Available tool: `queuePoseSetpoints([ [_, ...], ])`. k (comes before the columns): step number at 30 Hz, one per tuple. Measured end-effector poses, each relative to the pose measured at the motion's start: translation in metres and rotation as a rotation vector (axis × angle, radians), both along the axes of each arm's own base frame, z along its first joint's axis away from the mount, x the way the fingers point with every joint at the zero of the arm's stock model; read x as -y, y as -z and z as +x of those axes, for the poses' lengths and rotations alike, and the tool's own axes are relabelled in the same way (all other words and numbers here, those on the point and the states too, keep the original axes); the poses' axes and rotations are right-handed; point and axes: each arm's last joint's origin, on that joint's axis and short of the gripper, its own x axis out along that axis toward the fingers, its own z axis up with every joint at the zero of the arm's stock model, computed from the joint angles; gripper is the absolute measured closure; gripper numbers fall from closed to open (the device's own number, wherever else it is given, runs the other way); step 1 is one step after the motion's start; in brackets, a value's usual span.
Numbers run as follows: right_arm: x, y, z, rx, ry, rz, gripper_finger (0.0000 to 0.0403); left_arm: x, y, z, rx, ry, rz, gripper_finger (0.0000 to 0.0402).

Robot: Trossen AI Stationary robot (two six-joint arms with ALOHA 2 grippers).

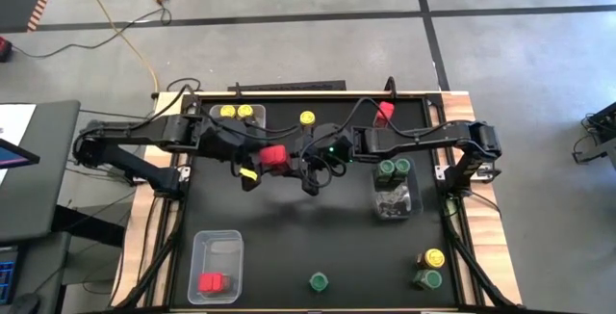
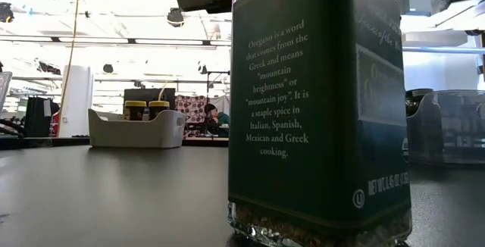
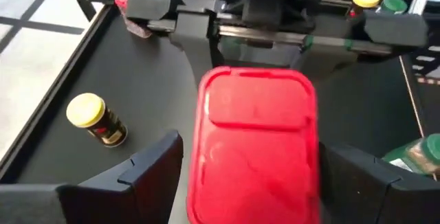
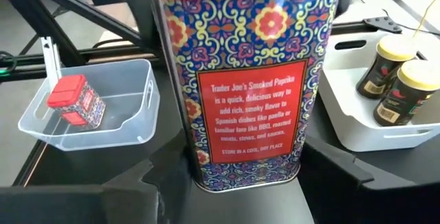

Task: Sort spices by type
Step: Put the bottom red seasoning can into the transparent bin

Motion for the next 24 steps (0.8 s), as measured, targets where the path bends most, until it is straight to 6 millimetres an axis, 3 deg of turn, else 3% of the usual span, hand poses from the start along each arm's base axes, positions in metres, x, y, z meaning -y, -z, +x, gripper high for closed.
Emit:
queuePoseSetpoints([
  [13,-0.0033,0.0037,-0.002,-0.043,-0.007,0.003,0.0156,-0.0001,-0.0011,0.0019,0.018,0.022,-0.009,0.0186],
  [24,-0.0029,0.0038,-0.0021,-0.046,0.003,0.026,0.015,0.0003,0.0005,0.0008,-0.003,0.037,-0.019,0.0187],
])
